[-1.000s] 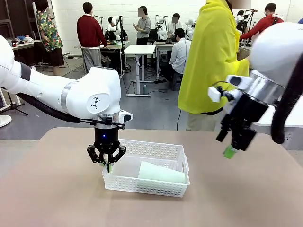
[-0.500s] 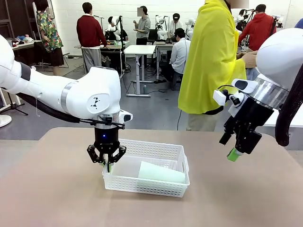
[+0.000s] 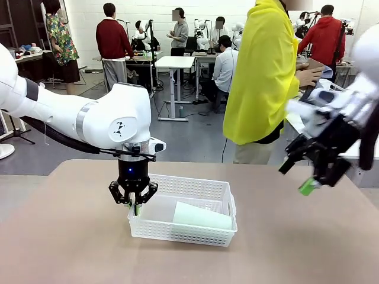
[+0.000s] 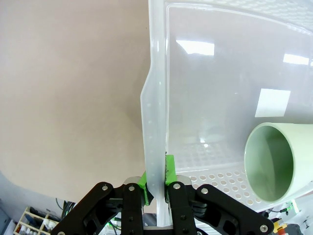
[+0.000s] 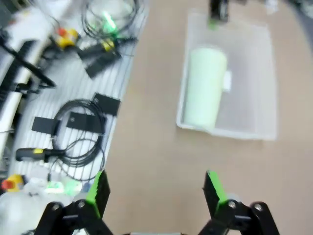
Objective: Clean and organize the cups into the basket.
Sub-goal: Pick up the Organizing basket and move it to the center of the table, then pick up the Reusable plastic cup from the right side of the table and place it inside the Organizing basket.
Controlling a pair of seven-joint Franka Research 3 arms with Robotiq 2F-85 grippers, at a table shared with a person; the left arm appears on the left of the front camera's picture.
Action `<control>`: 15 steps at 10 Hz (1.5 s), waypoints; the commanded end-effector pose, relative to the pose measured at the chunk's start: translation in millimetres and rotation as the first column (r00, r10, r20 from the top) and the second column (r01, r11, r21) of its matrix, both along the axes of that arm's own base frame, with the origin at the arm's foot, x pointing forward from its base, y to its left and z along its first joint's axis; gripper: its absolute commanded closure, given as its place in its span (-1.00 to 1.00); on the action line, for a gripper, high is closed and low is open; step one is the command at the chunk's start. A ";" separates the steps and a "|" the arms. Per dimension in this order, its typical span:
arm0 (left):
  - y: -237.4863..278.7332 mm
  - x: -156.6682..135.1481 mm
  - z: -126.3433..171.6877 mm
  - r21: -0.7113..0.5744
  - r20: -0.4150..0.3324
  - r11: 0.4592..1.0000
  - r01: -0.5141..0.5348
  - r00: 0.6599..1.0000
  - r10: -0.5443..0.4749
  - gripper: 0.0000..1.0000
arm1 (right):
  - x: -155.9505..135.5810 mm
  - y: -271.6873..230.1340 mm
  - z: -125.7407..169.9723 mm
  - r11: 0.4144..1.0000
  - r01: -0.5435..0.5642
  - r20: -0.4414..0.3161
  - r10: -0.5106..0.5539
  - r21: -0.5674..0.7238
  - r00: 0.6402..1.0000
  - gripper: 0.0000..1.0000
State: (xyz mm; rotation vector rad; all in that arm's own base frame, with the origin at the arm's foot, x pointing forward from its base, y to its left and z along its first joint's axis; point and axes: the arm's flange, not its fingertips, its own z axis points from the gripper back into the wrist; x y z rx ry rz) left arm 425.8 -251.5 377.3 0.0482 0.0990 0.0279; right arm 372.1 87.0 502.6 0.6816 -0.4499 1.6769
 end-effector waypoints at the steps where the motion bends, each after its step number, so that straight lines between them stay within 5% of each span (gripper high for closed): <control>1: 0.0 0.6 1.2 0.002 0.007 1.000 0.000 1.000 0.000 1.00 | 5.6 -60.1 -0.8 0.987 -0.049 0.009 0.048 0.155 0.999 -1.00; 2: 0.0 0.6 1.2 0.002 0.007 1.000 0.000 1.000 0.000 1.00 | 11.2 -91.9 -10.5 0.971 -0.004 0.031 -0.003 0.240 1.000 -1.00; 5: 0.0 0.6 1.2 0.002 0.007 1.000 0.000 1.000 0.000 1.00 | 16.2 -184.1 -46.5 0.834 0.299 -0.094 -0.289 0.464 0.953 -1.00; 9: 0.0 0.6 1.2 0.002 0.007 1.000 0.000 1.000 0.000 1.00 | -11.9 -274.2 -75.6 0.705 0.290 -0.135 -0.269 0.647 0.954 -1.00; 15: 0.0 0.6 1.2 0.002 0.007 1.000 0.000 1.000 0.000 1.00 | -30.3 -290.0 -80.8 0.687 0.321 -0.152 -0.297 0.652 0.943 -1.00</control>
